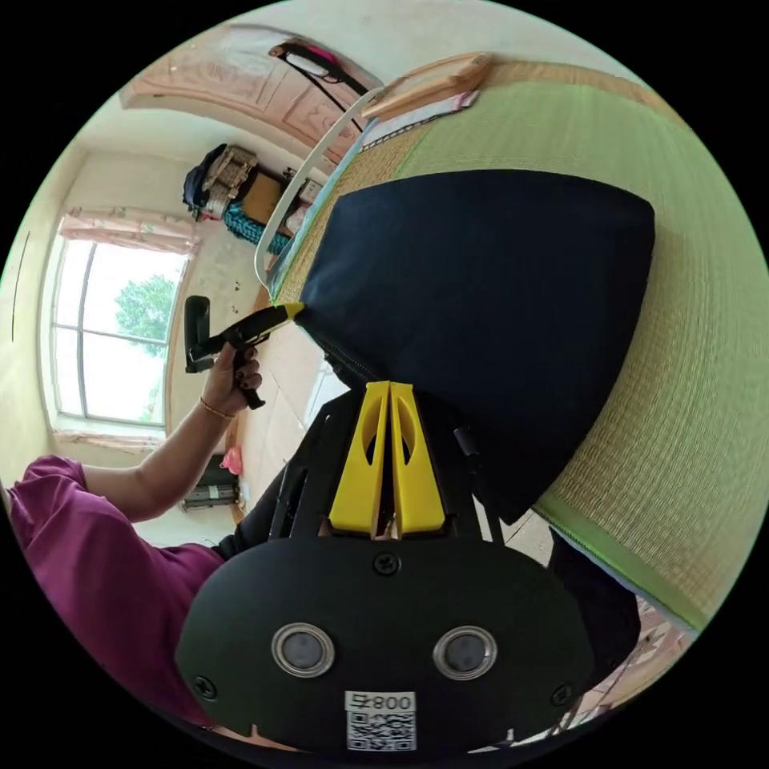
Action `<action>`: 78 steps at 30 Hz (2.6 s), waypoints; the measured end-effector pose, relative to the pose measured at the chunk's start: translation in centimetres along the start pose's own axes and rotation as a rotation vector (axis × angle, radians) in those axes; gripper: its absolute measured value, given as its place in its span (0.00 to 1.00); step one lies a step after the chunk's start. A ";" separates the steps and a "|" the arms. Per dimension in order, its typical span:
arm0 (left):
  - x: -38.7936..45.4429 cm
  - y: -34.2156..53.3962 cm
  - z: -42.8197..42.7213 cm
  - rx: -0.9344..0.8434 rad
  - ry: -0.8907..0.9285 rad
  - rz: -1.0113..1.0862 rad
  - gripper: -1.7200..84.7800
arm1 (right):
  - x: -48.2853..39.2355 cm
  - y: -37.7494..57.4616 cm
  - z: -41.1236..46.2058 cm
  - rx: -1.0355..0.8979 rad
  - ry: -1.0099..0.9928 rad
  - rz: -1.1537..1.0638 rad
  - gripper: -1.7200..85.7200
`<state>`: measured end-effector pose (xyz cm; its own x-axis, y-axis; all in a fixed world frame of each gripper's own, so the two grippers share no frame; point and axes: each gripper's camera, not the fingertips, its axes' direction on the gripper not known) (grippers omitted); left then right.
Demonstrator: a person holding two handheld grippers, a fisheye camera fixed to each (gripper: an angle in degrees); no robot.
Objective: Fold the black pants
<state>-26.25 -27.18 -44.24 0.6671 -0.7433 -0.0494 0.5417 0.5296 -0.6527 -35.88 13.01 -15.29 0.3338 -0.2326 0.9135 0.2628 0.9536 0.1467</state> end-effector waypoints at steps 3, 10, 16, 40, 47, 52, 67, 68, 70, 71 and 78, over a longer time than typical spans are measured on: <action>0.8 0.5 -0.5 0.027 -0.010 0.016 0.02 | 1.8 2.8 -0.9 0.028 0.001 0.052 0.02; 1.5 1.3 0.3 0.036 0.024 0.016 0.02 | 6.3 9.1 -1.8 0.078 -0.016 0.158 0.02; 2.0 1.8 3.0 -0.010 0.066 0.007 0.03 | 8.8 12.4 -0.1 0.046 -0.011 0.180 0.02; 13.3 6.0 23.6 -0.442 0.399 0.199 0.10 | 24.3 27.3 0.0 0.301 -0.309 0.418 0.11; 12.0 6.3 29.6 -0.473 0.482 0.003 0.10 | 27.4 29.3 2.0 0.294 -0.353 0.452 0.12; 10.7 6.8 30.6 -0.458 0.547 -0.046 0.07 | 29.4 30.2 3.2 0.292 -0.396 0.464 0.13; 9.2 8.4 30.2 -0.398 0.642 -0.078 0.06 | 33.5 30.8 7.2 0.338 -0.604 0.461 0.15; 9.1 8.5 30.2 -0.398 0.644 -0.080 0.06 | 33.8 30.9 7.7 0.337 -0.622 0.462 0.15; 8.7 8.9 30.3 -0.401 0.643 -0.083 0.06 | 34.4 31.1 8.4 0.332 -0.649 0.469 0.15; 8.6 9.0 30.3 -0.402 0.640 -0.082 0.06 | 34.6 31.2 8.9 0.328 -0.662 0.473 0.15; 7.5 10.2 30.2 -0.421 0.612 -0.075 0.06 | 35.9 31.6 10.7 0.308 -0.688 0.481 0.13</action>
<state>-0.28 -15.05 -28.45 0.1653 -0.9310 -0.3255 0.2513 0.3589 -0.8989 -25.28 36.90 26.18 -0.2981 0.2773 0.9134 -0.0537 0.9505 -0.3060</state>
